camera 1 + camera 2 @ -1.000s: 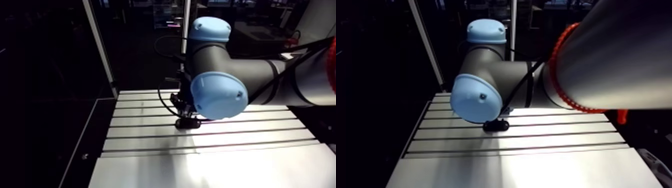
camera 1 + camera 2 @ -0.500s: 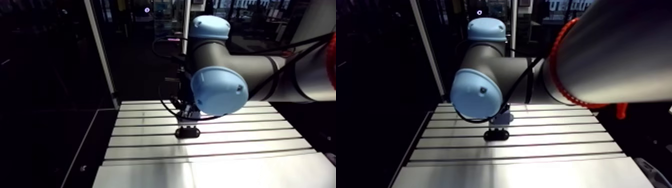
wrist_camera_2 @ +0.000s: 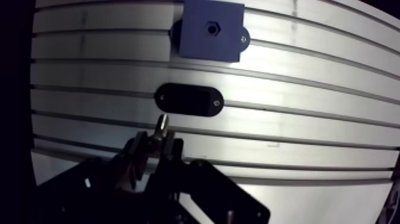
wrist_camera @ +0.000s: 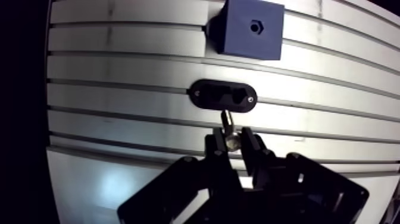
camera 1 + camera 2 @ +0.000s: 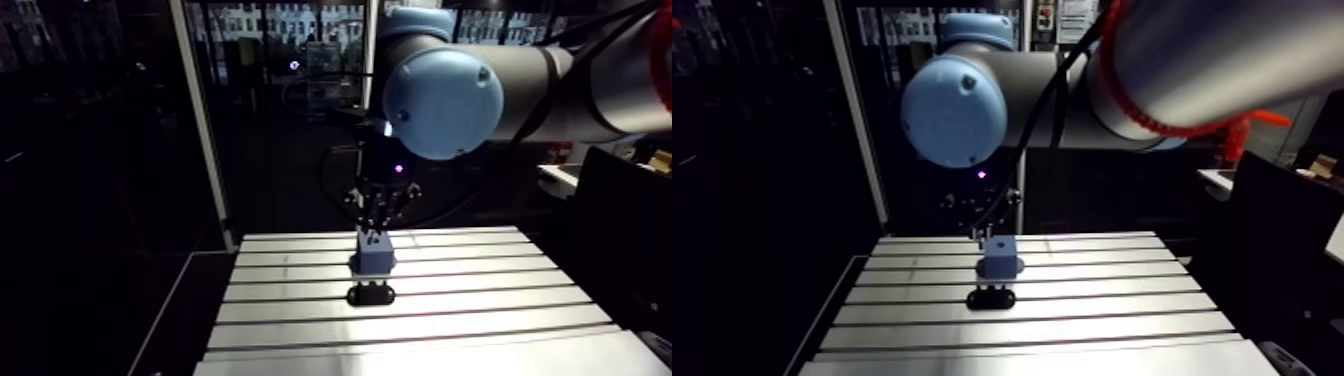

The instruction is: Pick up the M10 bolt and insert it into the hex recess until seated.

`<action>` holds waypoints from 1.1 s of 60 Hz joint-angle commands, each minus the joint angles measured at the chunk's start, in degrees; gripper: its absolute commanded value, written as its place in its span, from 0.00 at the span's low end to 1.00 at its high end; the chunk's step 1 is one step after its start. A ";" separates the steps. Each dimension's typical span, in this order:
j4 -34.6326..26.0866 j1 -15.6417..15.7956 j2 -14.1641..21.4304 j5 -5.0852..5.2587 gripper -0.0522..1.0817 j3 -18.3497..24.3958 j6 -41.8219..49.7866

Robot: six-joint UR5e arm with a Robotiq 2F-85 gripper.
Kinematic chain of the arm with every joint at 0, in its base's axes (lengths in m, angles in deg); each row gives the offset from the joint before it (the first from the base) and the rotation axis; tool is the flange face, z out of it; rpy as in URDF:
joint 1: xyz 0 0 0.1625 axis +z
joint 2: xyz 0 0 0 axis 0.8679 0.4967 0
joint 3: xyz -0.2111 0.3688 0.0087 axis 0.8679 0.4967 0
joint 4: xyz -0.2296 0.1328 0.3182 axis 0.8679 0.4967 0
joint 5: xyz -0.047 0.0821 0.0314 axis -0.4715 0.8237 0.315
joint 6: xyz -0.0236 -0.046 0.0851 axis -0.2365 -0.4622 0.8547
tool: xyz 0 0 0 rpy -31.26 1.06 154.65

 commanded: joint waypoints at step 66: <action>-21.29 1.50 -18.93 -6.06 0.83 27.42 -20.54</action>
